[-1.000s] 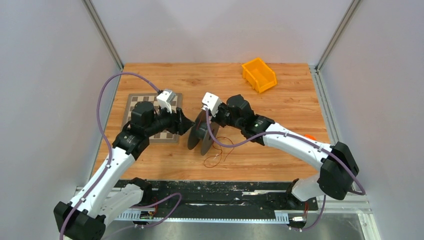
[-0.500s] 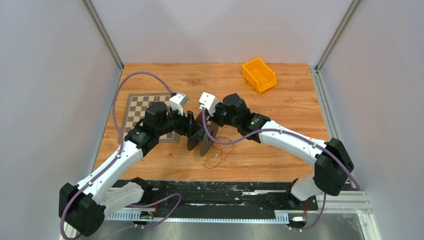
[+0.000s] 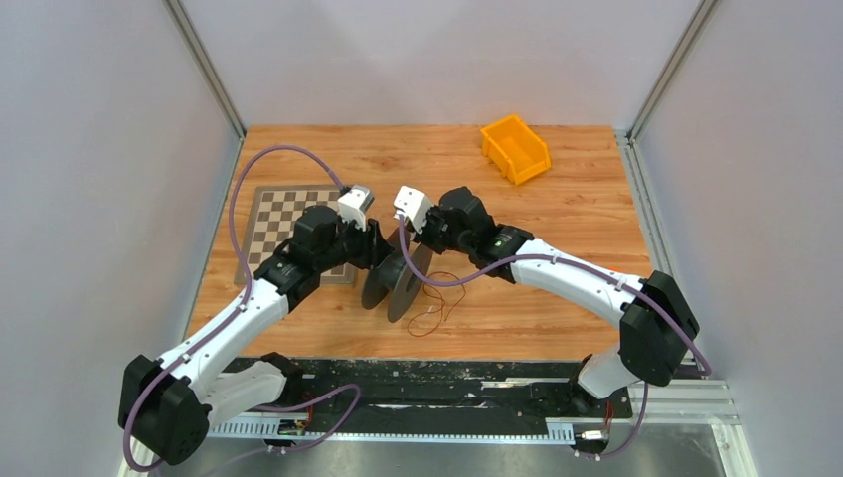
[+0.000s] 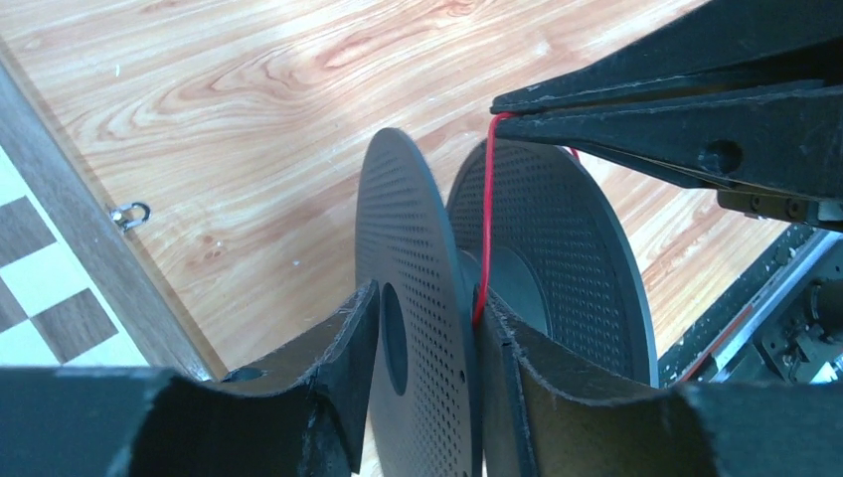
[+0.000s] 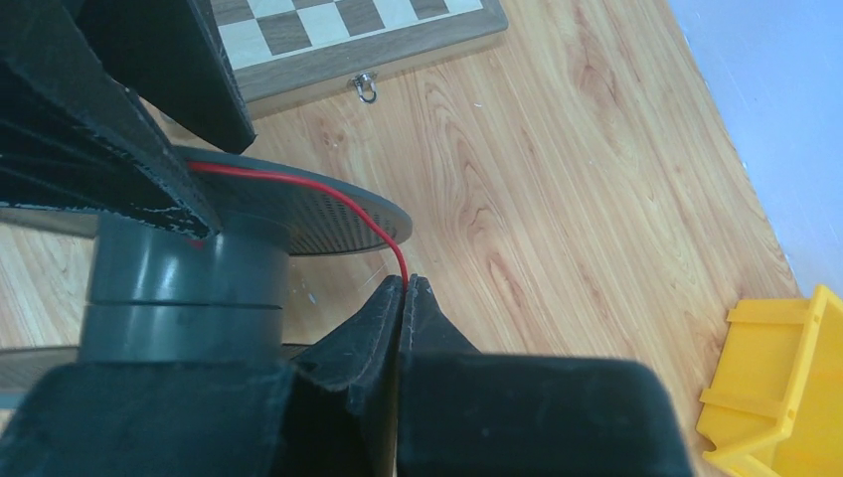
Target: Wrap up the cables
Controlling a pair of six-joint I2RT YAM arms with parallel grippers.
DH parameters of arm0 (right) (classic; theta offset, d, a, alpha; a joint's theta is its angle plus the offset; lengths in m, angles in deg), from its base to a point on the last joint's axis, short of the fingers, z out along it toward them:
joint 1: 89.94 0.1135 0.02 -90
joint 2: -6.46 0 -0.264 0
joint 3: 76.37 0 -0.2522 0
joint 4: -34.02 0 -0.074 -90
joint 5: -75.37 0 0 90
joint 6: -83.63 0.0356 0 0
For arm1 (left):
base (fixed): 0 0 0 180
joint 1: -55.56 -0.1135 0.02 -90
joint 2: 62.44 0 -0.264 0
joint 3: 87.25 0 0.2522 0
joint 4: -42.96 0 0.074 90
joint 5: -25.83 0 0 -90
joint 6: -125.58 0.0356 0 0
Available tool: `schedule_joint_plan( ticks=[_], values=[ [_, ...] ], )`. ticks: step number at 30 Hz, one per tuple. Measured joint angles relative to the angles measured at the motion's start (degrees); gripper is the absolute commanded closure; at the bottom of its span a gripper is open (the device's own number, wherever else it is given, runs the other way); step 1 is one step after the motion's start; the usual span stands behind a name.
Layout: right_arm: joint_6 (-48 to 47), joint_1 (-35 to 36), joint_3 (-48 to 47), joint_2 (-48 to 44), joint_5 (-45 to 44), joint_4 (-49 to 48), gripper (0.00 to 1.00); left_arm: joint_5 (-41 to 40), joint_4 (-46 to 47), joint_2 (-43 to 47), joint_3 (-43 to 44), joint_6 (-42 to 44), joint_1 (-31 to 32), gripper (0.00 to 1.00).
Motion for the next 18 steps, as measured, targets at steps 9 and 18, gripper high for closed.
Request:
schedule_joint_plan(
  ticks=[9,18],
  values=[
    [0.0,0.0,0.0,0.5,1.7,0.2,1.00,-1.5,0.3,0.0,-1.4,-0.2,0.4,0.69],
    [0.7,0.0,1.0,0.5,2.0,0.1,1.00,-3.0,-0.2,0.1,-1.4,0.1,1.0,0.82]
  ],
)
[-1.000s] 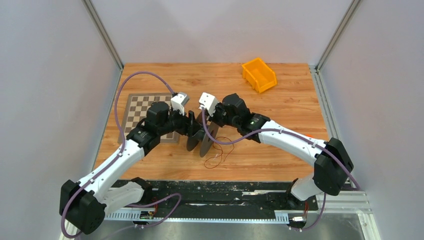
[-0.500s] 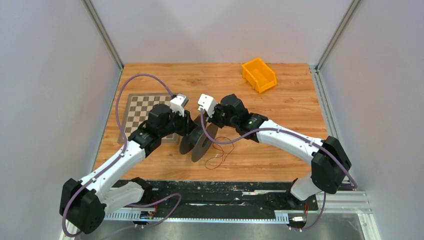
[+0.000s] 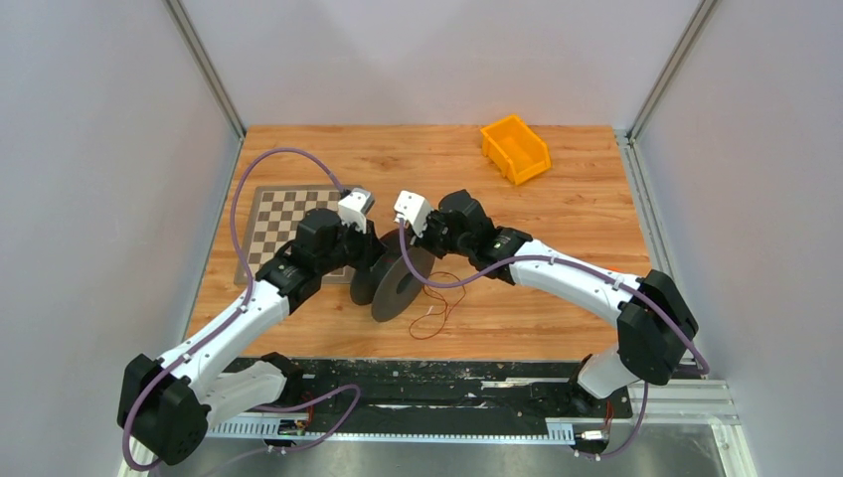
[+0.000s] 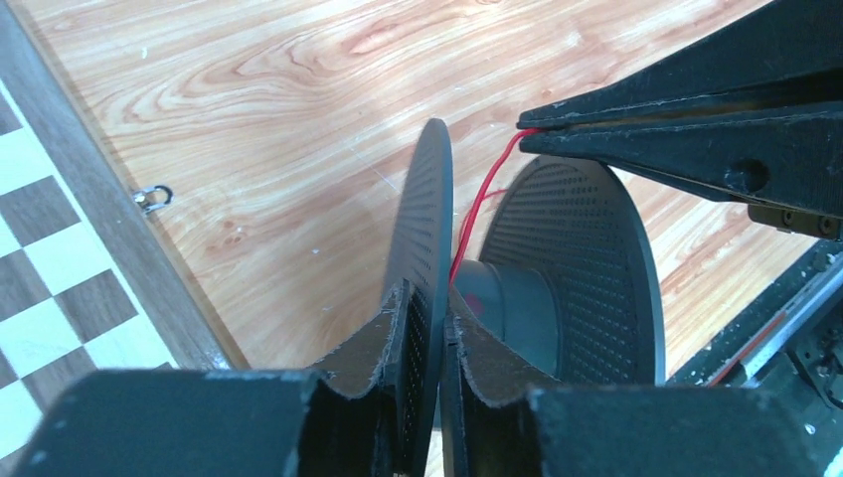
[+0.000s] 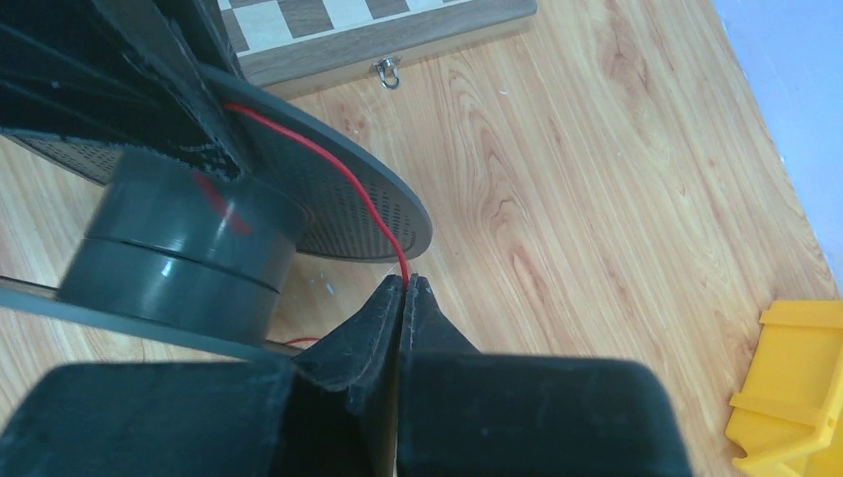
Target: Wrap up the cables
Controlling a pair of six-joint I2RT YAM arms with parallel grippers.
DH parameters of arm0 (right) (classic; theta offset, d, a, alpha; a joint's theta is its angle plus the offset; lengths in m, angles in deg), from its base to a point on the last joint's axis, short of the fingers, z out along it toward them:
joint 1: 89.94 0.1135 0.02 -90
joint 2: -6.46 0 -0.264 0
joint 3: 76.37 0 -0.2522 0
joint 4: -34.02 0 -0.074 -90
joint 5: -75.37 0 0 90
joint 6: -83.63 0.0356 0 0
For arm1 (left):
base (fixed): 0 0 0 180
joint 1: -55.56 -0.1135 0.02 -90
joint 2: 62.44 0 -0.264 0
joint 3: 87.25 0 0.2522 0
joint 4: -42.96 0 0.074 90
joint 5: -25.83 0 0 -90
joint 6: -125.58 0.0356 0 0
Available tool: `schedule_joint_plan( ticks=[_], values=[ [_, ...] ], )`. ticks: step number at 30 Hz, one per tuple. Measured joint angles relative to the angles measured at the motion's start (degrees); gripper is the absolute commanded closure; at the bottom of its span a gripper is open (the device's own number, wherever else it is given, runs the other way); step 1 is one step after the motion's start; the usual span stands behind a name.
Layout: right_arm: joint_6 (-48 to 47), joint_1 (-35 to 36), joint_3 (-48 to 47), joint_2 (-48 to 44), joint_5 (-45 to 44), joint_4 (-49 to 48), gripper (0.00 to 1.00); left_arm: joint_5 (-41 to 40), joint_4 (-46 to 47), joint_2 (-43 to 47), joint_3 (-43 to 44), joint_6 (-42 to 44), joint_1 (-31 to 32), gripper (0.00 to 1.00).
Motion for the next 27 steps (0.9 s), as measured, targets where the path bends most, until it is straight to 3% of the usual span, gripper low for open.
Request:
schedule_joint_plan(
  ticks=[4,15,18,19,24,27],
  values=[
    [0.3,-0.2,0.9,0.0,-1.0,-0.7,1.00,-1.0,-1.0,0.1,0.1,0.3,0.0,0.86],
    [2.2,-0.8,4.8,0.0,-0.4,-1.6,1.00,-1.1,-7.9,-0.1,2.4,0.2,0.4,0.82],
    [2.6,-0.8,5.1,0.0,-0.3,-1.9,1.00,-1.0,-9.5,-0.2,3.3,0.1,0.5,0.91],
    [2.6,-0.8,5.3,-0.1,-0.2,-1.9,1.00,-0.8,-10.1,-0.2,3.6,0.1,0.5,0.99],
    [3.0,-0.8,6.8,-1.1,1.1,-2.2,1.00,0.5,-12.2,-0.2,4.4,0.0,0.6,1.00],
    [3.6,-0.8,7.7,-2.1,1.9,-2.3,0.92,1.3,-12.9,-0.2,4.5,-0.1,0.6,1.00]
  ],
)
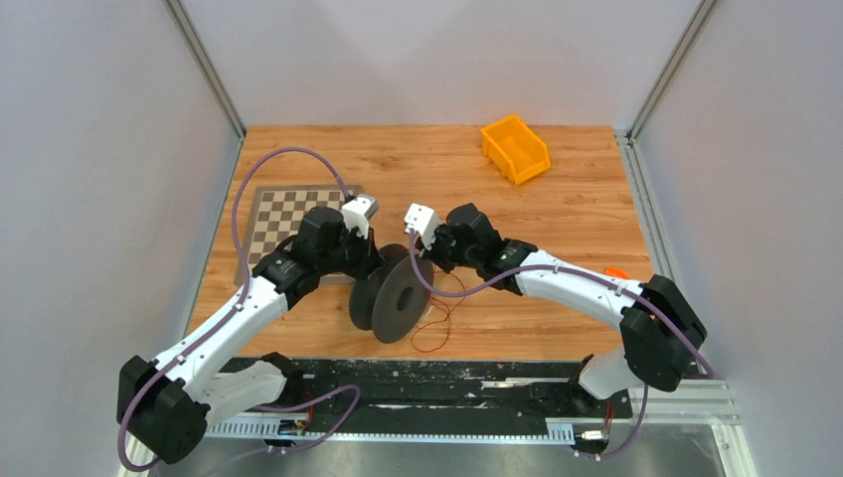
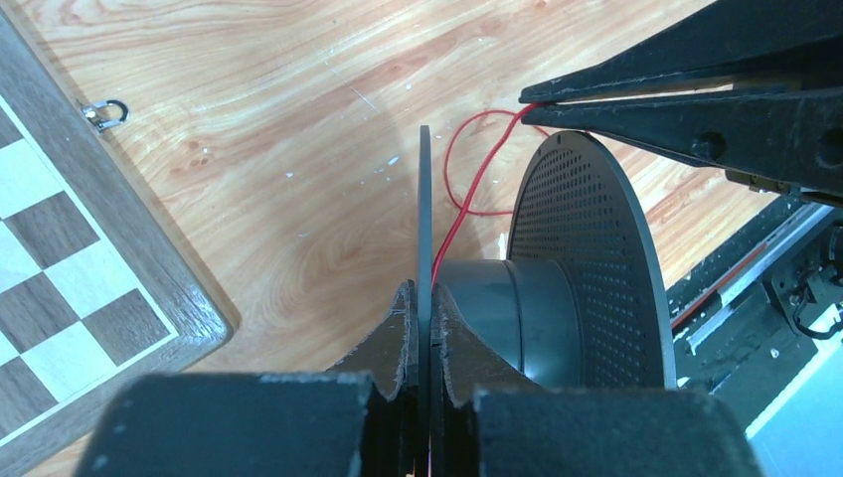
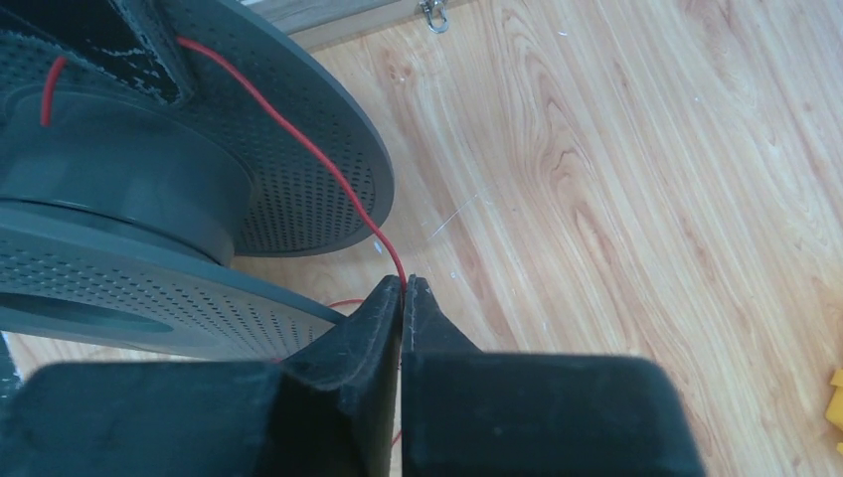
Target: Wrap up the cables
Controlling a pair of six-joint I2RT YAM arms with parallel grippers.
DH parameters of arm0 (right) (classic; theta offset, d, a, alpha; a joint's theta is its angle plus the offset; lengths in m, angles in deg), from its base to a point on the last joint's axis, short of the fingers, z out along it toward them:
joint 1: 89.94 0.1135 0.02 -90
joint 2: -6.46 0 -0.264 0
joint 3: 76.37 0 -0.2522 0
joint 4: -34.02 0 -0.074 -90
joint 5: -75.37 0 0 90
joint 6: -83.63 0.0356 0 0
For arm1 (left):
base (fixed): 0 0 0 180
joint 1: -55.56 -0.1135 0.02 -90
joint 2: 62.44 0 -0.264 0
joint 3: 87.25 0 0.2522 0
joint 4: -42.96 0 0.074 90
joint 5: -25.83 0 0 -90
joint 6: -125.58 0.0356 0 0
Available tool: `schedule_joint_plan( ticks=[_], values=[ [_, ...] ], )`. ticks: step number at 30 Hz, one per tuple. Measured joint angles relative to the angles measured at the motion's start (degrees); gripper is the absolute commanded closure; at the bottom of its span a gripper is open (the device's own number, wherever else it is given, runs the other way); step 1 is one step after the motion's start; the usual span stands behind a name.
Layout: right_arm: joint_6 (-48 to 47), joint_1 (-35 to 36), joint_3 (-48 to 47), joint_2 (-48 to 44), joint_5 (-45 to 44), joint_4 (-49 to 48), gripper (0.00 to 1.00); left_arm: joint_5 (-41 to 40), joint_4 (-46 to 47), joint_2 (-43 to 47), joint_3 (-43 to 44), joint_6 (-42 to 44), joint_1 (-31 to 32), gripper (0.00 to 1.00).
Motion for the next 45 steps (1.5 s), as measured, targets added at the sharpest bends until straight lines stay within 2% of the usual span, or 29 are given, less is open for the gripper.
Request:
schedule_joint_plan(
  ticks=[7,13,17,23,32,39,43,45],
  values=[
    [3.7,-0.1,0.2,-3.7,0.0,0.1,0.68,-1.1,-4.4,1.3,1.7,-0.2,0.0,1.00],
    [8.4,-0.2,2.1,-13.4,-1.4,-1.3,0.54,-6.5,-6.0,4.5,4.0,-0.2,0.0,1.00],
    [9.8,-0.2,8.5,-20.9,-0.6,-8.0,0.42,-11.8,-7.9,6.4,6.6,-0.2,0.0,1.00],
    [10.7,-0.3,18.5,-25.5,4.4,-18.1,0.35,-15.9,-10.8,8.5,12.9,-0.2,0.0,1.00],
    [11.8,-0.2,26.1,-17.2,9.9,-34.2,0.31,-14.6,-15.0,12.0,17.7,-2.0,0.0,1.00],
    [14.2,-0.3,26.9,-9.1,10.7,-45.2,0.32,-13.0,-16.5,14.5,17.7,-4.3,0.0,1.00],
    [14.9,-0.3,26.7,-4.7,10.1,-48.8,0.35,-12.2,-16.5,15.0,17.7,-5.5,0.0,1.00],
    [15.3,-0.2,26.5,-2.8,9.4,-49.1,0.44,-12.1,-16.5,15.0,17.7,-6.0,0.0,1.00]
  ],
)
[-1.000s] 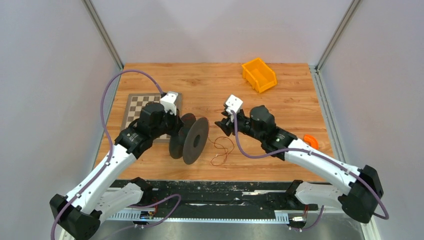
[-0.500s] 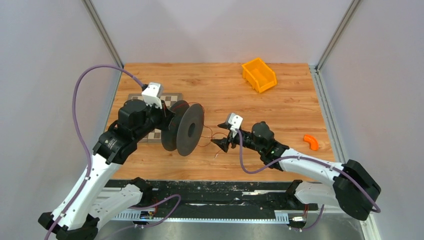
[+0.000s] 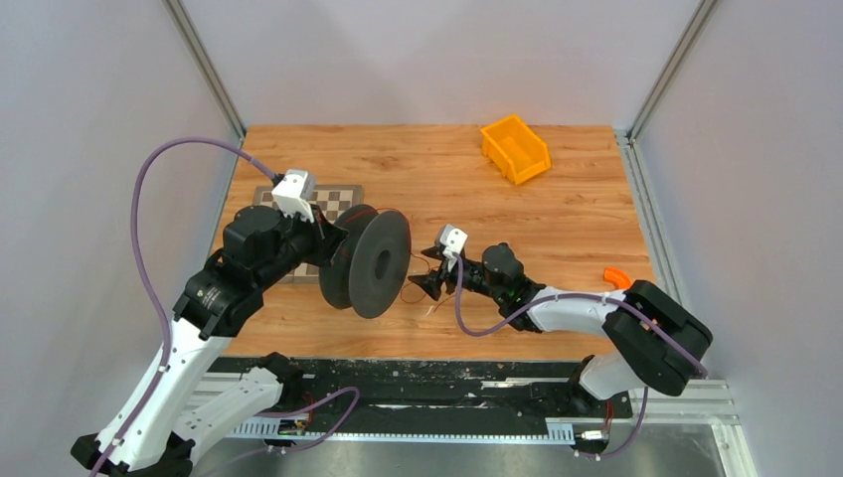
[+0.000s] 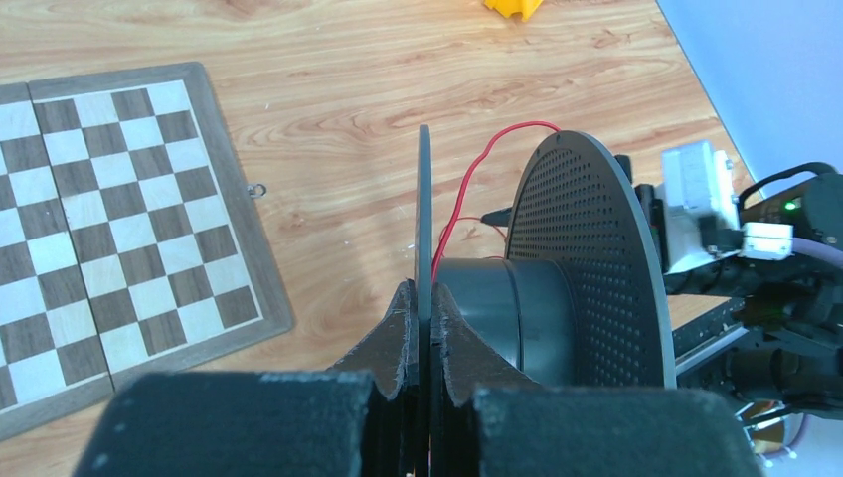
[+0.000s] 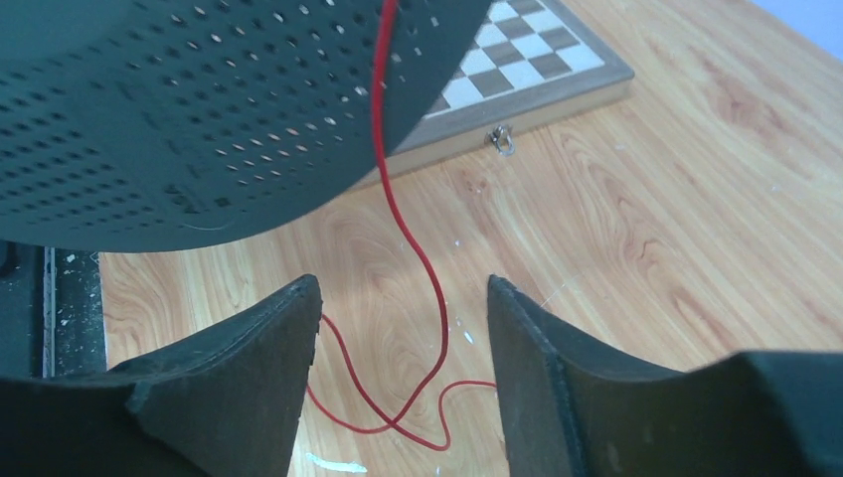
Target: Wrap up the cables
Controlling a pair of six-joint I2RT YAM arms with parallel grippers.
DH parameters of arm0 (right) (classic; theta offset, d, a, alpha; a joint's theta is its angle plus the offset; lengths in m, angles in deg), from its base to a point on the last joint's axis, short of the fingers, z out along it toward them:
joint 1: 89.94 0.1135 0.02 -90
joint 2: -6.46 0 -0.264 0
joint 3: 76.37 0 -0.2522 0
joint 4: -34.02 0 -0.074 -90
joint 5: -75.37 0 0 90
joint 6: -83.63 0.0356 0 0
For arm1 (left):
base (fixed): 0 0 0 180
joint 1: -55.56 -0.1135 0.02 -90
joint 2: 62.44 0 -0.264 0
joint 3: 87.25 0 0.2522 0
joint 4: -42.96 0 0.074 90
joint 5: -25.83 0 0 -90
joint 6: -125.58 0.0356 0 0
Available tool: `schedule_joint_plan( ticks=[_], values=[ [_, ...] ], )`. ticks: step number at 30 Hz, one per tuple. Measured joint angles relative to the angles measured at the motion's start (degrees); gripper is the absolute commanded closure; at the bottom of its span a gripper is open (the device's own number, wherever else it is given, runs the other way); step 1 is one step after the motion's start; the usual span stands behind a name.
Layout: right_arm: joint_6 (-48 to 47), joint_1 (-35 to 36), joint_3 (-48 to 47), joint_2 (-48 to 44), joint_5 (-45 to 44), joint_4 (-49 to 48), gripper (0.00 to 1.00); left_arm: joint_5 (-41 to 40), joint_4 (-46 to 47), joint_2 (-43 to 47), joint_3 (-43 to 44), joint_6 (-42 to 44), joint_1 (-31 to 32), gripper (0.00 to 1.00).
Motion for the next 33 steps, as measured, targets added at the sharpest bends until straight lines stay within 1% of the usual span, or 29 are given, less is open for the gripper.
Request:
schedule_joint_plan(
  ticks=[5,9,10,15,21,27,30,33],
  values=[
    [1.3,0.0,-0.2,3.1,-1.8,-0.8,0.77,-0.1,-0.4,0.8,0.1,-1.5,0.0,1.00],
    [3.5,-0.5,-0.2,4.9,-5.0,-1.6,0.97,-0.3,-1.9,1.6,1.7,-3.3,0.0,1.00],
    [4.1,-0.8,-0.2,5.3,-5.7,-1.7,1.00,-0.5,-2.2,1.7,2.3,-3.7,0.0,1.00],
    [8.3,-4.2,-0.3,6.1,-9.2,-1.7,1.00,-1.4,-3.9,2.4,5.6,-5.1,0.0,1.00],
    [11.1,-7.9,-2.4,6.2,-8.1,1.0,1.00,-0.3,-5.2,2.8,6.7,-6.2,0.0,1.00],
    [12.2,-6.1,-2.7,5.8,-0.2,3.5,0.99,-2.7,-4.9,0.9,7.7,-9.5,-0.3,1.00],
    [12.3,-4.1,-0.7,3.8,6.1,3.0,0.93,-3.5,-3.8,0.2,7.7,-11.6,-1.2,1.00],
    [12.4,-2.4,2.1,1.6,13.2,0.0,0.87,-3.8,-1.6,0.4,7.6,-14.6,-2.1,1.00]
  ],
)
